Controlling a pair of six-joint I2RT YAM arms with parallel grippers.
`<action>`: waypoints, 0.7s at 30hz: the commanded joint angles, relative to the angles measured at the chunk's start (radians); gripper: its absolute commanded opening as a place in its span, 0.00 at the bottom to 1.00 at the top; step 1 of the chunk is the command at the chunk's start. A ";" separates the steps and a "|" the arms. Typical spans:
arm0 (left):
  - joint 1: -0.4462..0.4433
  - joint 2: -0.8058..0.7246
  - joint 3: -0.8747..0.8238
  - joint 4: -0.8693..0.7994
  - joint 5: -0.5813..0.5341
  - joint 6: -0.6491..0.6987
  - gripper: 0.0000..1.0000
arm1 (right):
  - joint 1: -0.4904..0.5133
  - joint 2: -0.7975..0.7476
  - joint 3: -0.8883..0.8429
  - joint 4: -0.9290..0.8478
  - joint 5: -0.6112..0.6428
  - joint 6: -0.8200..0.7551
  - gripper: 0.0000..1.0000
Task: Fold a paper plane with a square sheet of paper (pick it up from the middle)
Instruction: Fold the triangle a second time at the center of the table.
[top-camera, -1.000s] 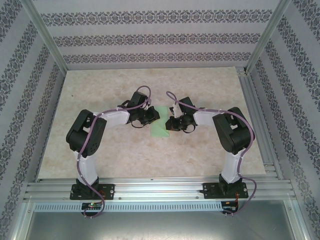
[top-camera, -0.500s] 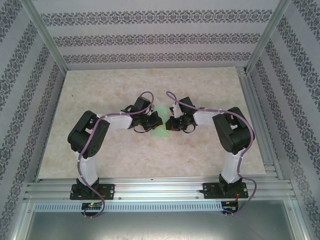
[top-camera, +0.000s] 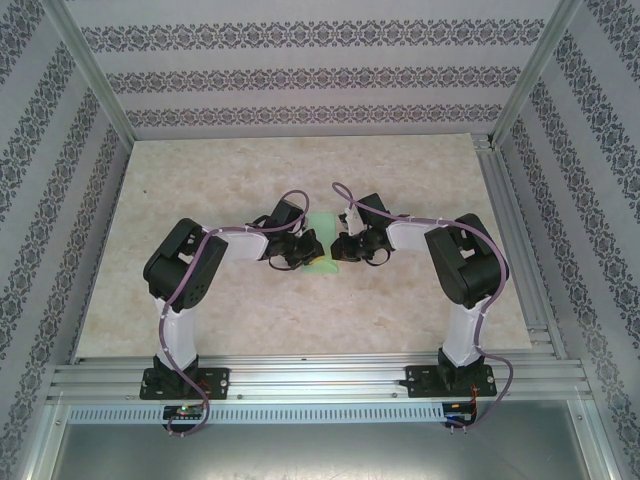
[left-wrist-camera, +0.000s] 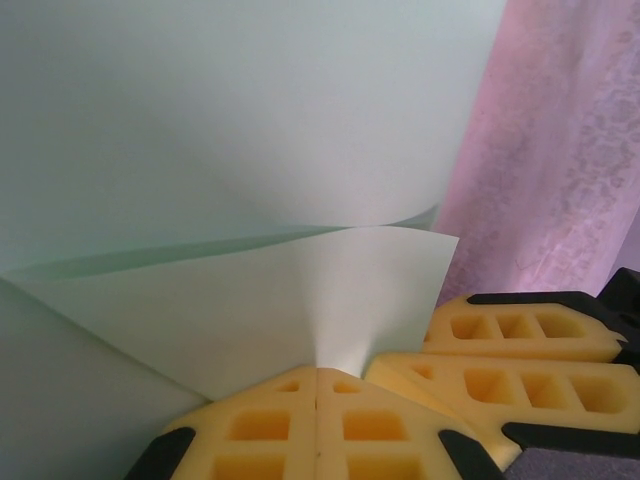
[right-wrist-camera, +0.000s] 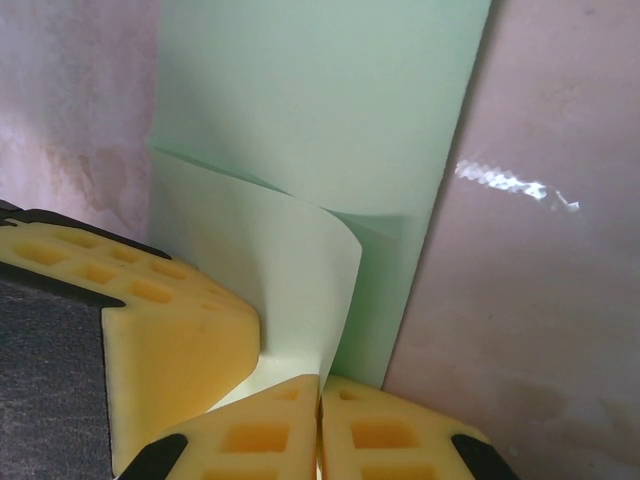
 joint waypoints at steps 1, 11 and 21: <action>-0.029 -0.013 0.005 -0.027 -0.022 0.013 0.00 | 0.021 0.052 -0.014 -0.022 0.068 -0.017 0.09; -0.041 -0.085 0.011 -0.013 -0.001 -0.009 0.00 | 0.022 0.052 -0.017 -0.015 0.067 -0.013 0.09; -0.044 -0.050 -0.024 -0.008 -0.013 -0.031 0.00 | 0.022 0.051 -0.013 -0.018 0.068 -0.011 0.09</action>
